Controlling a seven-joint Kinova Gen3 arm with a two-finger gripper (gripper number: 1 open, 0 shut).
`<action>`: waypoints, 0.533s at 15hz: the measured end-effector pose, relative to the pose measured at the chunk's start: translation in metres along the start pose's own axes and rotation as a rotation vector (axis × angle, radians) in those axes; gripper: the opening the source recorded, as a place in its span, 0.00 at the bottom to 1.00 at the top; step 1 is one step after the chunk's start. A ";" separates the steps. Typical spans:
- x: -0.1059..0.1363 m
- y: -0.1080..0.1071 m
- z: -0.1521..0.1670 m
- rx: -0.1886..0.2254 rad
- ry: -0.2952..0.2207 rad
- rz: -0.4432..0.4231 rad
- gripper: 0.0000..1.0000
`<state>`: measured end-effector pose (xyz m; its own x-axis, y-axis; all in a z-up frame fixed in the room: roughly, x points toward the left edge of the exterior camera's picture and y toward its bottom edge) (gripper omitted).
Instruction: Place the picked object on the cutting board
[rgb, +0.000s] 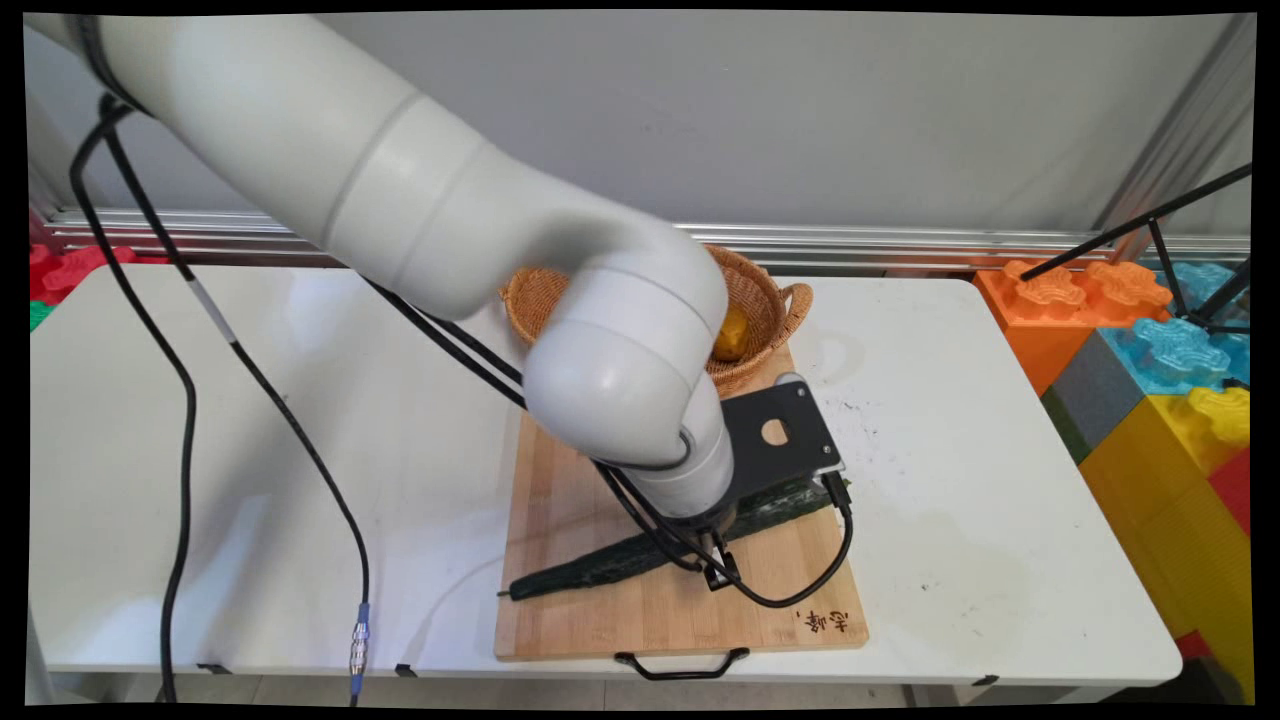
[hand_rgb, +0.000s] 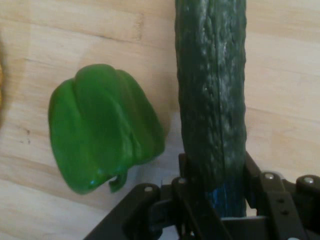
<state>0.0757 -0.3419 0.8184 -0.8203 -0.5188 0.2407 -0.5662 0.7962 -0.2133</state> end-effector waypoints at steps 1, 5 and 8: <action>0.001 0.000 0.007 -0.002 -0.001 -0.010 0.00; 0.003 0.001 0.027 -0.016 0.005 -0.056 0.00; 0.007 0.000 0.034 -0.028 0.013 -0.081 1.00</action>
<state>0.0673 -0.3557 0.7880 -0.7709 -0.5775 0.2685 -0.6277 0.7605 -0.1663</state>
